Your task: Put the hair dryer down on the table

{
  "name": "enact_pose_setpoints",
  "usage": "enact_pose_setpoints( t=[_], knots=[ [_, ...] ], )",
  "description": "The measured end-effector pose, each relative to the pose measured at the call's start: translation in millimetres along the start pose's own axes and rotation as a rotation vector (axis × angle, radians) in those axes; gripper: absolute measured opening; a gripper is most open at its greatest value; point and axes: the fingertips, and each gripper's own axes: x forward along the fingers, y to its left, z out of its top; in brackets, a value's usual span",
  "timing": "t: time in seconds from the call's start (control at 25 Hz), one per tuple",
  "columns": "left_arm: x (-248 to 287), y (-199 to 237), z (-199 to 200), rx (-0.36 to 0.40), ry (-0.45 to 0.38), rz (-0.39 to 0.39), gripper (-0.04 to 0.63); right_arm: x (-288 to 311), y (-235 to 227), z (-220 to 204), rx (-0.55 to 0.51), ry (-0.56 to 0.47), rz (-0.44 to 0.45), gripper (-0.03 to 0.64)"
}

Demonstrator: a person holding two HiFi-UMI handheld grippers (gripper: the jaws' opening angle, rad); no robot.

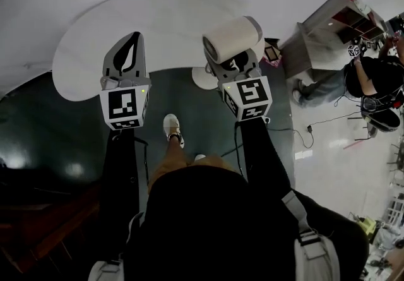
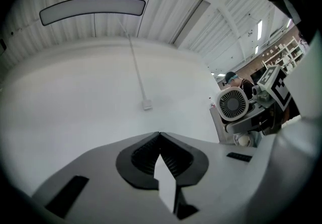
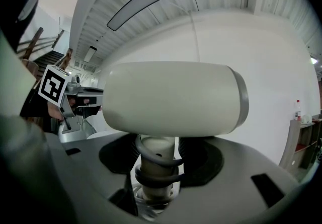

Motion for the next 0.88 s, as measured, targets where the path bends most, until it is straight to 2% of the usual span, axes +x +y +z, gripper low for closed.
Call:
enact_pose_setpoints(
  t=[0.44, 0.88],
  knots=[
    [83.7, 69.0, -24.4, -0.004, -0.012, -0.076, 0.017, 101.5, -7.8, 16.3, 0.004, 0.034, -0.049, 0.239],
    [126.7, 122.7, -47.5, 0.000, -0.018, -0.114, 0.017, 177.1, -4.3, 28.1, 0.006, 0.035, -0.077, 0.239]
  ],
)
